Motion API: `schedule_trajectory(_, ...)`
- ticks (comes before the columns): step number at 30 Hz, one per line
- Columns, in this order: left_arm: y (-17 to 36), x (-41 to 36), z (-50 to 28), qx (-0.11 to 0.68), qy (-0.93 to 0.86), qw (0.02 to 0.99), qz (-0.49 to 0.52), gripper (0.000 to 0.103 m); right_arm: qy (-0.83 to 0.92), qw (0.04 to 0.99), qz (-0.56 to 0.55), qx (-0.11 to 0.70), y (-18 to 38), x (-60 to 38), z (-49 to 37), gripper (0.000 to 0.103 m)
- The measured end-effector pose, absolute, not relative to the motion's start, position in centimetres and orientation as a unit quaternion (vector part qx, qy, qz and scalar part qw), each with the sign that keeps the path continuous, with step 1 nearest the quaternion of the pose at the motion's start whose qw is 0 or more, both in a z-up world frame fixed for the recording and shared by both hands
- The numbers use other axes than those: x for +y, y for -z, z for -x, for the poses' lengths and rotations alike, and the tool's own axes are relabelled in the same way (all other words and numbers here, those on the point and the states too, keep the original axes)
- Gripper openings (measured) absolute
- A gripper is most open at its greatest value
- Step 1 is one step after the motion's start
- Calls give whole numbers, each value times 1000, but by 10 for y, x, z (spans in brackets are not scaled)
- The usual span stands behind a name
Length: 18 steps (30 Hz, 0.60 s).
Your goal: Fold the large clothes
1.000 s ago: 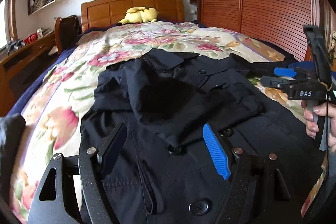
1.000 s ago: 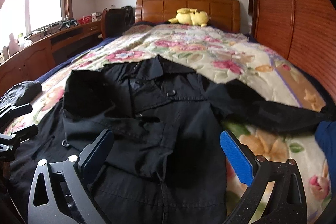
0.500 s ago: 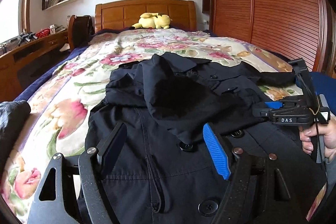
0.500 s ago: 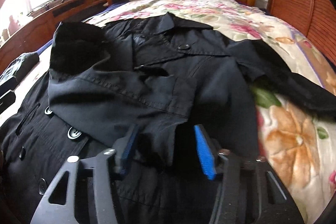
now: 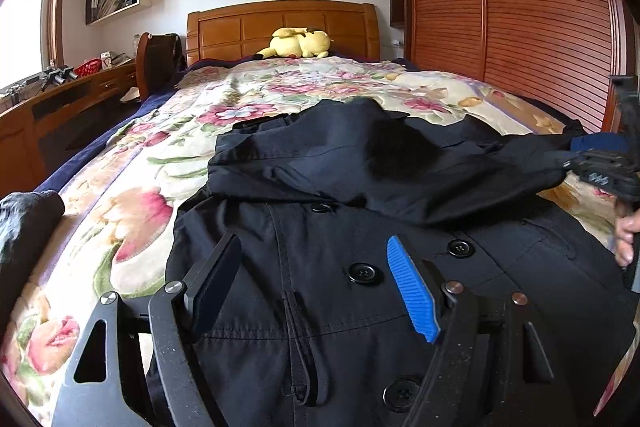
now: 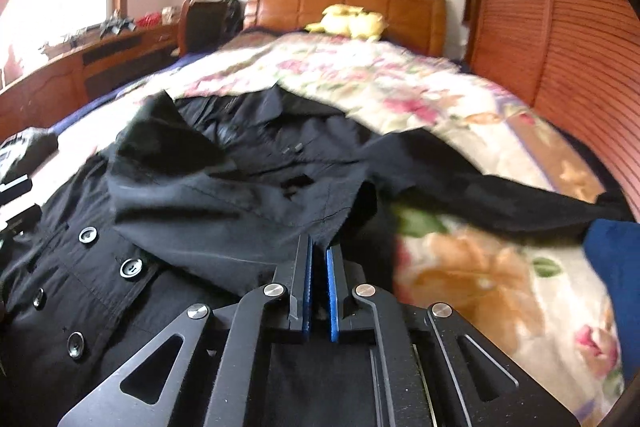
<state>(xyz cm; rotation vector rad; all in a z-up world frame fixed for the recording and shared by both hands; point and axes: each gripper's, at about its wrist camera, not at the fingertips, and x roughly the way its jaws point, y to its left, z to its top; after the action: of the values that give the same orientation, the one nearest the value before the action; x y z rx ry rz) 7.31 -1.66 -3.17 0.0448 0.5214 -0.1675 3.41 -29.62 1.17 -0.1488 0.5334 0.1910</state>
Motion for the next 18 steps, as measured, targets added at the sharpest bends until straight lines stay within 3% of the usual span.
schedule_trajectory(7,34,-20,-75,264,77,961,-33,77,-58,970,63,228,-21,-326,3,6)
schedule_trajectory(15,34,-24,-73,263,75,961,-38,77,-49,958,81,271,-8,-314,0,6)
schedule_trajectory(18,34,-24,-73,263,74,961,-40,77,-42,960,82,263,-16,-311,3,25)
